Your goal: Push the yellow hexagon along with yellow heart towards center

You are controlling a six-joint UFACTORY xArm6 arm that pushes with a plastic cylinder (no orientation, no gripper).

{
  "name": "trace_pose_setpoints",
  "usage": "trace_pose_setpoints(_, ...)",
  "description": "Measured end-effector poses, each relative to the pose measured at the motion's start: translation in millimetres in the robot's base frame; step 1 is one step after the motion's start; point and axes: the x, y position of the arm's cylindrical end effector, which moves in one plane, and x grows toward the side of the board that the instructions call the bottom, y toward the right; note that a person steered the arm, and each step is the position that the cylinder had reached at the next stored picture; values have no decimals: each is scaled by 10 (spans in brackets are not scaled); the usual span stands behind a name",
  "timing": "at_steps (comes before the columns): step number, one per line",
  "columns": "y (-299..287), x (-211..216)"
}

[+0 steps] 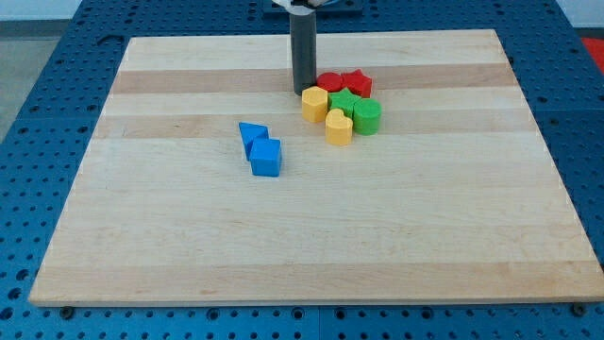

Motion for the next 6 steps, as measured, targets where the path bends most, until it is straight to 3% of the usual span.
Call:
trace_pose_setpoints(2,0,377)
trace_pose_setpoints(6,254,643)
